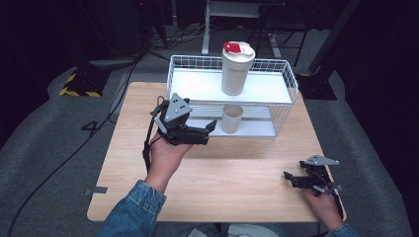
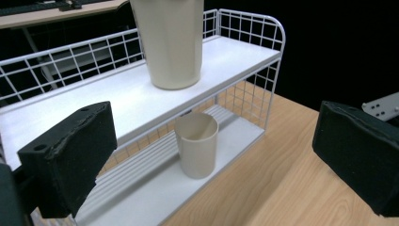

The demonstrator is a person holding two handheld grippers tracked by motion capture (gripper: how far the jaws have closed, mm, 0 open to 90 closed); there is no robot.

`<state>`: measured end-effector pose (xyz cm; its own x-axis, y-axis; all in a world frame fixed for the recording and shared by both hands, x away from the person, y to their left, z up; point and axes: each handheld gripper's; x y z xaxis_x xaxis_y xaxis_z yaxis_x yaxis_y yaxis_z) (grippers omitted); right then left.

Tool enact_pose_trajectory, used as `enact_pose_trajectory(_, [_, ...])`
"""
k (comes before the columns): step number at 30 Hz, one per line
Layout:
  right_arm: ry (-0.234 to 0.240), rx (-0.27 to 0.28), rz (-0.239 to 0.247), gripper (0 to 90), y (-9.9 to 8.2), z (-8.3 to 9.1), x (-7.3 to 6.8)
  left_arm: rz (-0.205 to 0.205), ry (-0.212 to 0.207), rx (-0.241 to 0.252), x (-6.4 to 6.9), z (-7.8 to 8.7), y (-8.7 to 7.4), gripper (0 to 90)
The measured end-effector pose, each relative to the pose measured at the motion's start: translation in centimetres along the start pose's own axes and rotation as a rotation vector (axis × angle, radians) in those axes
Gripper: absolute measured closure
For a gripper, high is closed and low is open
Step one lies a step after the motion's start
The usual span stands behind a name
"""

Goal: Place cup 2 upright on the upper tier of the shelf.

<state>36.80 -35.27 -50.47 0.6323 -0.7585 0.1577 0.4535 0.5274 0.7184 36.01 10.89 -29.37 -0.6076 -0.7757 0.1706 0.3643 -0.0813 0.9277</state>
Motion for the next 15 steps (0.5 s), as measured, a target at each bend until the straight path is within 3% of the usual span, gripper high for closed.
enact_pose_trajectory(15, [0.000,0.000,0.000,14.7,0.0,0.0,0.0,0.041,0.005,-0.074,-1.6,1.6,-4.8,1.0])
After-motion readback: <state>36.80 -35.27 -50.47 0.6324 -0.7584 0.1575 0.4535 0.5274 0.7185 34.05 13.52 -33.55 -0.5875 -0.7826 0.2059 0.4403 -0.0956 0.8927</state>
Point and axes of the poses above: each handheld gripper's, and its own axes: z roughly backward along the jaws, y roughly out of its top, x roughly to its right, and after that the axes turned 12 degrees about z, right-handed
